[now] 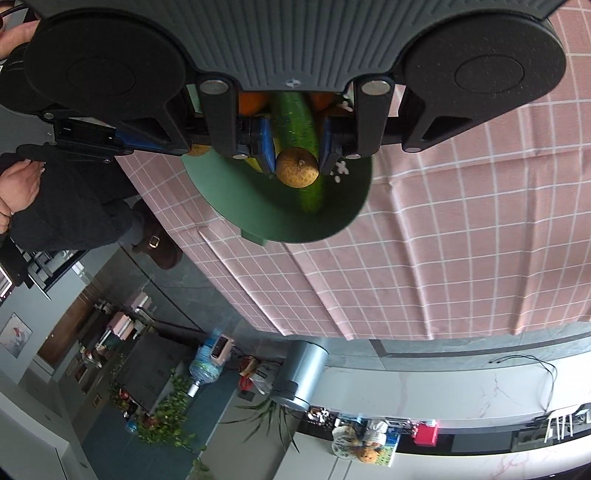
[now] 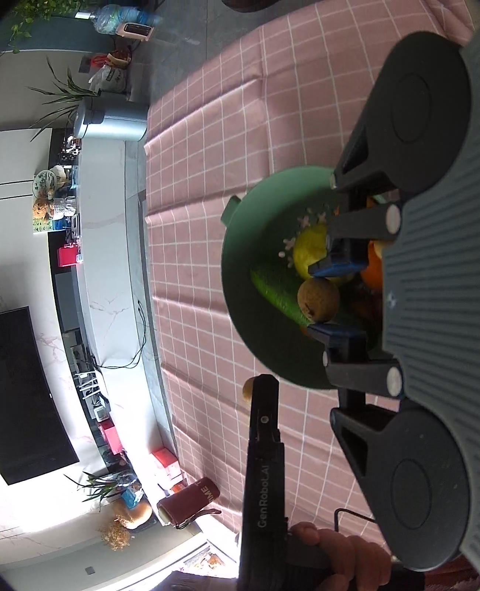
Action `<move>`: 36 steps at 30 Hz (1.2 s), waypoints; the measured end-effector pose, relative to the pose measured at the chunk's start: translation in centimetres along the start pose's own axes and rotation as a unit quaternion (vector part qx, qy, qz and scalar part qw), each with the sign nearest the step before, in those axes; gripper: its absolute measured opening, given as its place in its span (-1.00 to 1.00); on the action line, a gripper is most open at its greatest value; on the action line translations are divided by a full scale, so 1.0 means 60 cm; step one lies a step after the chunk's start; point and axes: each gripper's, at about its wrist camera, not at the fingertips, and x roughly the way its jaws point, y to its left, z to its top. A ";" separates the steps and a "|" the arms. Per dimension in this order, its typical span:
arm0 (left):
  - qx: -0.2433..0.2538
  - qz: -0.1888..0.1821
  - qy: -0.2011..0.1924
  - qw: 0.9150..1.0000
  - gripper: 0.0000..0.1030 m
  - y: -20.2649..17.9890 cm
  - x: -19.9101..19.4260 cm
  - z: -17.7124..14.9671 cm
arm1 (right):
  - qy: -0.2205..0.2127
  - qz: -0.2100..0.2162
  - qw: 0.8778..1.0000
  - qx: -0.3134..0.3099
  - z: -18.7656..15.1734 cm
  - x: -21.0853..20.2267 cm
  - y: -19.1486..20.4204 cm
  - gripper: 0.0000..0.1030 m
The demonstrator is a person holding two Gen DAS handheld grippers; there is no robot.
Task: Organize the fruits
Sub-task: 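Carry both kiwis into the green colander and open both tools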
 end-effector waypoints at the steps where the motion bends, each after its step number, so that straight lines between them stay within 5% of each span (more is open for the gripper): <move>1: 0.004 -0.004 0.009 1.000 -0.46 -0.009 0.013 0.003 | 0.002 -0.002 1.000 -0.006 -0.002 -0.001 -0.006 -0.55; 14: 0.053 0.011 0.076 0.996 -0.46 -0.065 0.114 0.029 | 0.041 -0.026 0.996 -0.075 0.010 0.049 -0.061 -0.55; 28: 0.075 0.030 0.159 0.984 -0.46 -0.066 0.199 0.062 | 0.076 -0.015 0.989 -0.126 0.038 0.118 -0.083 -0.55; 36: 0.073 0.033 0.175 0.981 -0.43 -0.063 0.217 0.060 | 0.092 -0.017 0.985 -0.145 0.043 0.145 -0.086 -0.55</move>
